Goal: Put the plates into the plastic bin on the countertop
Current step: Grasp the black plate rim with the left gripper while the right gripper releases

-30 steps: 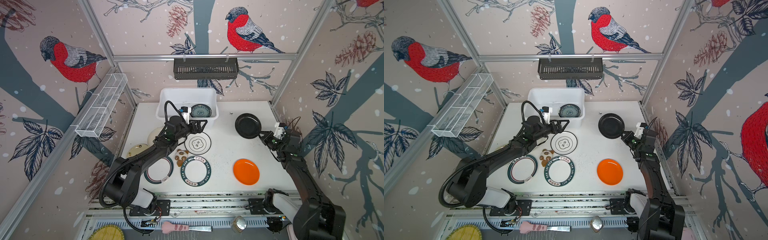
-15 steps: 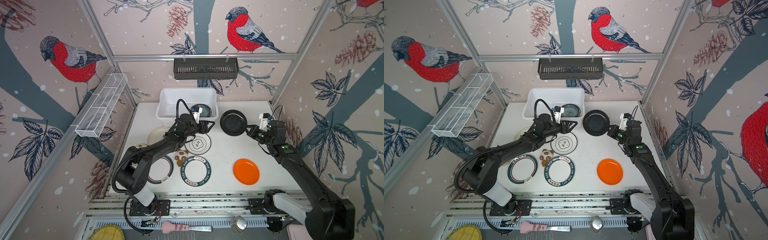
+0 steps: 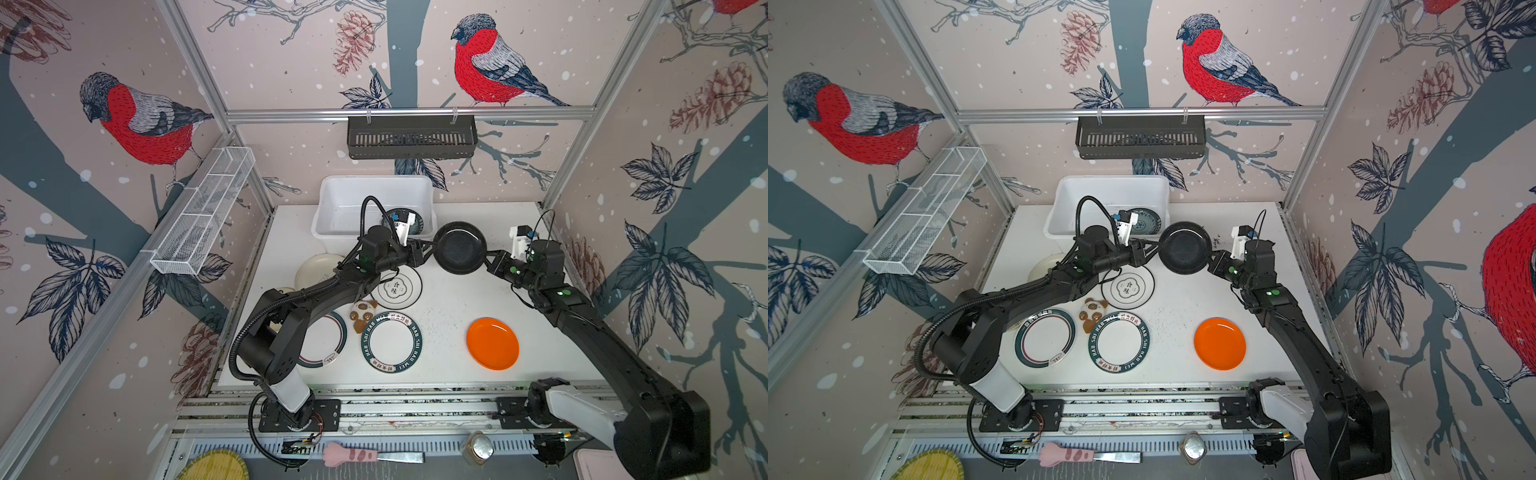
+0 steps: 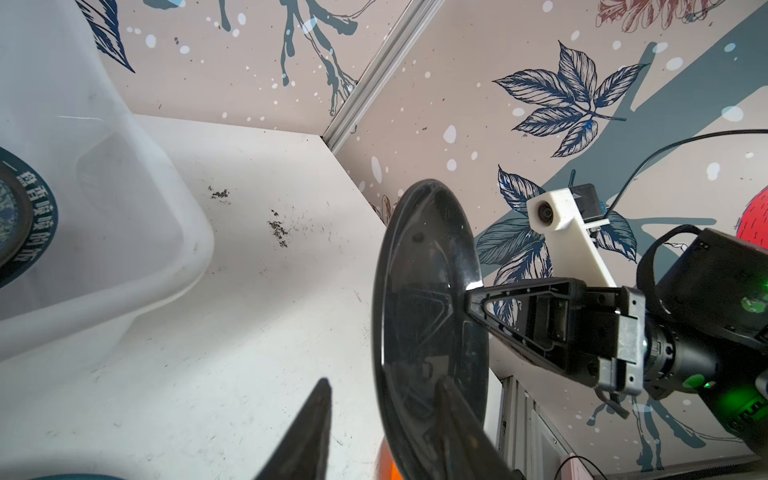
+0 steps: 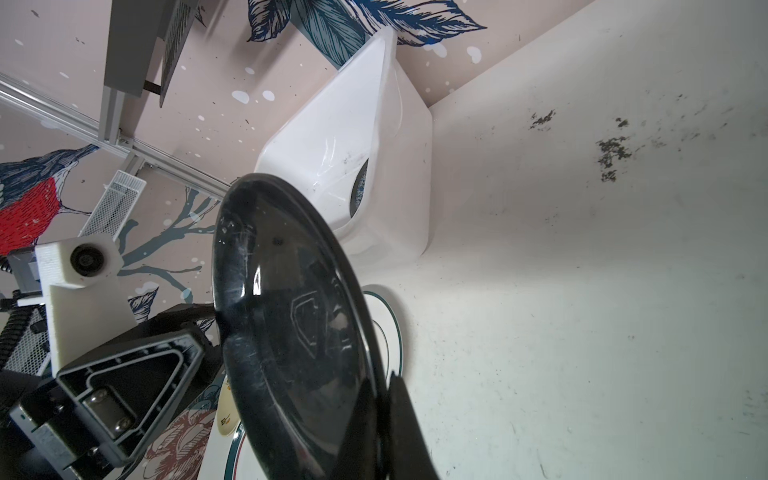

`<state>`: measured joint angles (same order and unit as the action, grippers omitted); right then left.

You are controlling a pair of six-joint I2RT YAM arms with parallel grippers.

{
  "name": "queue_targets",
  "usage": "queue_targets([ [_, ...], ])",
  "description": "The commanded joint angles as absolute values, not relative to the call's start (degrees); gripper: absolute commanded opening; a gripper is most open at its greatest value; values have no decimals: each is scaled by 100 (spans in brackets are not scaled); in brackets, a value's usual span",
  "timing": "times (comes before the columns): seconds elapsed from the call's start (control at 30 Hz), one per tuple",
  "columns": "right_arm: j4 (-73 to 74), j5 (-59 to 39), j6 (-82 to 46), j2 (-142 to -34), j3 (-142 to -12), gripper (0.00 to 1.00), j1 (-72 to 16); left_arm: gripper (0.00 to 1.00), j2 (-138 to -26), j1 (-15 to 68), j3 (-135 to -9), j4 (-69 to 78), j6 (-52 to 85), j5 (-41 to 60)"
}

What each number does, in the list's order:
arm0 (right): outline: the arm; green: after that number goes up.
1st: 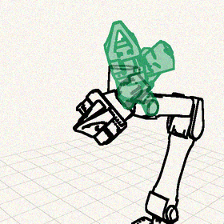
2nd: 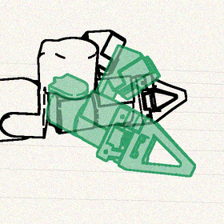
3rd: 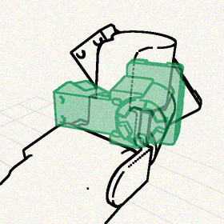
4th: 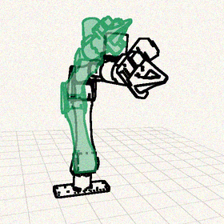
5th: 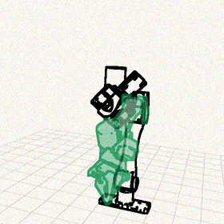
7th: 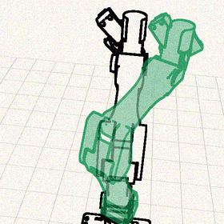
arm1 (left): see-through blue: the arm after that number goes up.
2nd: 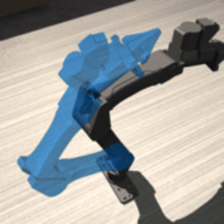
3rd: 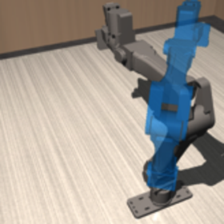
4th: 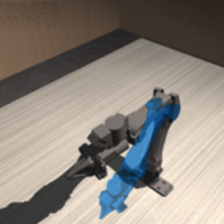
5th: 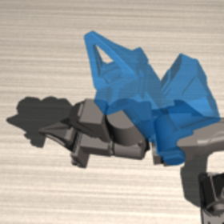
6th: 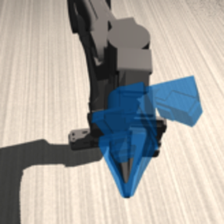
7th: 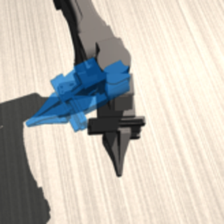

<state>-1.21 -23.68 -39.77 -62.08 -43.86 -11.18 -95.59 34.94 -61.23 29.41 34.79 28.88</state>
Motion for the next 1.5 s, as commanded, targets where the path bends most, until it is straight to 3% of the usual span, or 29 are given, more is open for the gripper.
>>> queue_targets([
  [0.0, 180, -2430, -3834, -6191, -4427, 0, -1164, 35, -9594, 3515, -6190, 3241, 3463, 2885],
  [0.17, 219, -2426, -3721, -6176, -4451, 0, -1254, 30, -9705, 3559, -6250, 3218, 3471, 2878],
  [0.27, 270, -2430, -3655, -6152, -4456, 0, -1307, 12, -9785, 3560, -6311, 3195, 3476, 2944],
  [0.33, 291, -2404, -3609, -6129, -4451, 0, -1348, 5, -9795, 3568, -6317, 3211, 3489, 2949],
  [0.57, 290, -2295, -3533, -6090, -4431, 0, -1428, 0, -9789, 3568, -6318, 3205, 3483, 2890],
  [0.6, 290, -2279, -3533, -6082, -4427, 3, -1432, 0, -9785, 3568, -6319, 3199, 3489, 2875],
  [0.7, 281, -2250, -3516, -6055, -4421, 25, -1431, 0, -9786, 3568, -6318, 3168, 3489, 2845],
  [0.77, 274, -2220, -3507, -6023, -4410, 48, -1433, 0, -9776, 3568, -6319, 3156, 3474, 2825],
  [0.93, 256, -2121, -3481, -5952, -4369, 76, -1433, 0, -9761, 3568, -6345, 3095, 3430, 2769],
  [1.2, 160, -1868, -3454, -5741, -4298, 99, -1433, 0, -9688, 3568, -6668, 2486, 2933, 2336],
  [1.47, 115, -1618, -3296, -5468, -4221, 100, -1428, 0, -9695, 3551, -7066, 1929, 2511, 1875],
])
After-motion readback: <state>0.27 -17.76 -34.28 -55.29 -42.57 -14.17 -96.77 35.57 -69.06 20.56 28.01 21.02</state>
